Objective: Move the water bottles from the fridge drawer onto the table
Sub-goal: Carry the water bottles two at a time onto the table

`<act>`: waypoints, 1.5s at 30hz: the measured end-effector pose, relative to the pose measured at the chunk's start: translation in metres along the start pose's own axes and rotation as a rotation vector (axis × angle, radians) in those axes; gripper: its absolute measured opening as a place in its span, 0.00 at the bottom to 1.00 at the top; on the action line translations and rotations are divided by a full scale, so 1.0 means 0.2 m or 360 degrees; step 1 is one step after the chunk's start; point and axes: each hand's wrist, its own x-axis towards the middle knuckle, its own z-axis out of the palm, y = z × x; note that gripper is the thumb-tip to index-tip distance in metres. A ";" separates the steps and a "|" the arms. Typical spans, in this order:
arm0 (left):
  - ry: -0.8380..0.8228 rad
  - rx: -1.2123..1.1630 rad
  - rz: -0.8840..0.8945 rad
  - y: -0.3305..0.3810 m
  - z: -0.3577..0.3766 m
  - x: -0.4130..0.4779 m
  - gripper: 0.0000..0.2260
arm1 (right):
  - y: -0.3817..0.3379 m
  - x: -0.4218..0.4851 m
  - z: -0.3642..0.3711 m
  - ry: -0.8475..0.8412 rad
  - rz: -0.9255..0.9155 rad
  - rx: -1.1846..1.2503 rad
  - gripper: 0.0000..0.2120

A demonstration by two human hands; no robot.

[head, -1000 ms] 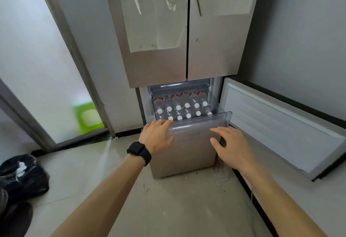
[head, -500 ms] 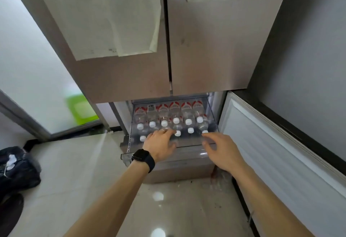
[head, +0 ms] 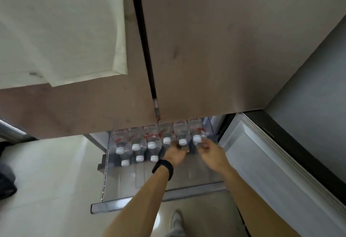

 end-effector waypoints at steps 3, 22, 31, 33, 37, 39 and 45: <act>-0.0018 -0.0411 -0.0220 0.06 0.03 0.09 0.22 | -0.03 0.16 0.05 -0.0068 0.0177 0.0192 0.15; 0.0378 0.0192 -0.0049 0.09 0.02 -0.11 0.27 | -0.03 -0.03 -0.08 0.0176 0.0258 0.0253 0.23; 0.0784 0.0798 0.0320 0.09 -0.28 -0.50 0.20 | -0.02 -0.37 -0.39 0.0434 -0.0351 -0.0188 0.19; 0.0768 0.0985 0.0471 0.12 -0.35 -0.57 0.18 | -0.05 -0.41 -0.40 0.0380 -0.0458 -0.0333 0.17; 0.0421 0.1505 0.0658 0.16 -0.40 -0.63 0.20 | -0.09 -0.45 -0.35 0.0084 -0.0653 -0.0639 0.17; 0.0285 0.1731 0.0638 0.13 -0.40 -0.63 0.23 | -0.09 -0.42 -0.32 -0.0089 -0.0737 -0.0741 0.15; 0.0308 0.1702 0.0648 -0.08 -0.46 -0.62 0.20 | -0.08 -0.39 -0.14 -0.0125 -0.0858 -0.0598 0.13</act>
